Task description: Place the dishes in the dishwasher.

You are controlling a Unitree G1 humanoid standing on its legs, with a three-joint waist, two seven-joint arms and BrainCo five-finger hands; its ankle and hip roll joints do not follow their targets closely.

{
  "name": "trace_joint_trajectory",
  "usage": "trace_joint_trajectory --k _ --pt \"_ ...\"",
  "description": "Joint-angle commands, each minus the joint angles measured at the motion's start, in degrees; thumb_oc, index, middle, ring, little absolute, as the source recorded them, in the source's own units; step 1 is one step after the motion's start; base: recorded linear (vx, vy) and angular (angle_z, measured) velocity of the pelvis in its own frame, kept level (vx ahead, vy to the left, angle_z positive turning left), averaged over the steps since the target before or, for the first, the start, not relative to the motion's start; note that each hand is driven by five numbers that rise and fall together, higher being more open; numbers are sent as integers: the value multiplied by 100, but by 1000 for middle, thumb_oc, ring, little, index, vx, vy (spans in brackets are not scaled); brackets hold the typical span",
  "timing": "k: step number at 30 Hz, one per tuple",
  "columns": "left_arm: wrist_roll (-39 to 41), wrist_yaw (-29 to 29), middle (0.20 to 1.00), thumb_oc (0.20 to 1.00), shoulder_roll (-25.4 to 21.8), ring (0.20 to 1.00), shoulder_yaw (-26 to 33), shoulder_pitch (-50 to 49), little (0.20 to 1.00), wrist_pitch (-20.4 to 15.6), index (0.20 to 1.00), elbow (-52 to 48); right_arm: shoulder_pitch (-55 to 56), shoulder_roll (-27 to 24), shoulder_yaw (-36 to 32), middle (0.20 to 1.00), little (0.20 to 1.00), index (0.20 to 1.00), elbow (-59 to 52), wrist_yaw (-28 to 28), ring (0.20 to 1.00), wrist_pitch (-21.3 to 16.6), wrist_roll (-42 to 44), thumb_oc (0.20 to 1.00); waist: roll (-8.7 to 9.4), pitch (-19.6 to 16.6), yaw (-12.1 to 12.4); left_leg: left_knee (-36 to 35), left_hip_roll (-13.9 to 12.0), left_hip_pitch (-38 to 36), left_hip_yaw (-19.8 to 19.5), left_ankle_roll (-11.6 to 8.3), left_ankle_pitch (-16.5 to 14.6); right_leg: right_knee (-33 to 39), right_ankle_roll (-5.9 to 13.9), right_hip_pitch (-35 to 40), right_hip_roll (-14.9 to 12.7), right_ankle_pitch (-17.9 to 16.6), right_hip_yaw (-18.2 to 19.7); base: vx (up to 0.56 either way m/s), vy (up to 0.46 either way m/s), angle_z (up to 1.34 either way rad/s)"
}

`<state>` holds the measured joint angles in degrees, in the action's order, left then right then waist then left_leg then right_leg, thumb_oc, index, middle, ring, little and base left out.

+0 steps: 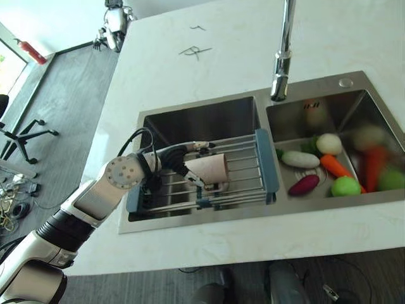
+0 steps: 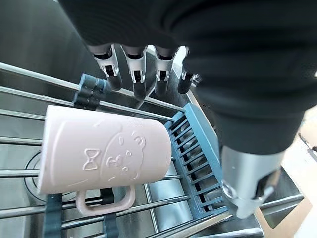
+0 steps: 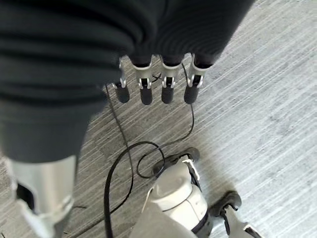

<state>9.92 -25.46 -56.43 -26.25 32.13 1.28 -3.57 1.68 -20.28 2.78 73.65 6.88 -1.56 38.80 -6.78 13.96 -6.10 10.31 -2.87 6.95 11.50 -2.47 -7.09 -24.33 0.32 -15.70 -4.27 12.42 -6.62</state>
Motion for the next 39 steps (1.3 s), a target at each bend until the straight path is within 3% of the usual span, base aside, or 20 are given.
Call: trace_joint_trajectory --k 1,15,39 --pt "-156 165 1000 1000 -41 1000 102 403 1000 -199 1000 61 111 13 69 1000 1000 1000 -146 72 1000 -96 248 1000 26 -257 -109 688 -96 434 -70 -68 -404 714 757 184 -261 -507 182 4 -9 -7" --pt "-719 274 1000 1000 -221 1000 -240 890 1000 -234 1000 176 -85 -105 153 1000 1000 1000 -243 76 1000 -107 334 1000 -66 53 -186 688 -28 682 -121 -77 -323 714 740 -110 -273 -580 312 -8 2 -2" --pt "-733 -350 1000 1000 -625 1000 -572 1244 1000 134 1000 60 -372 -176 244 1000 1000 1000 -318 12 1000 -126 551 1000 -148 202 -73 688 60 839 -204 -72 -298 714 775 -250 -375 -632 226 -7 2 0"
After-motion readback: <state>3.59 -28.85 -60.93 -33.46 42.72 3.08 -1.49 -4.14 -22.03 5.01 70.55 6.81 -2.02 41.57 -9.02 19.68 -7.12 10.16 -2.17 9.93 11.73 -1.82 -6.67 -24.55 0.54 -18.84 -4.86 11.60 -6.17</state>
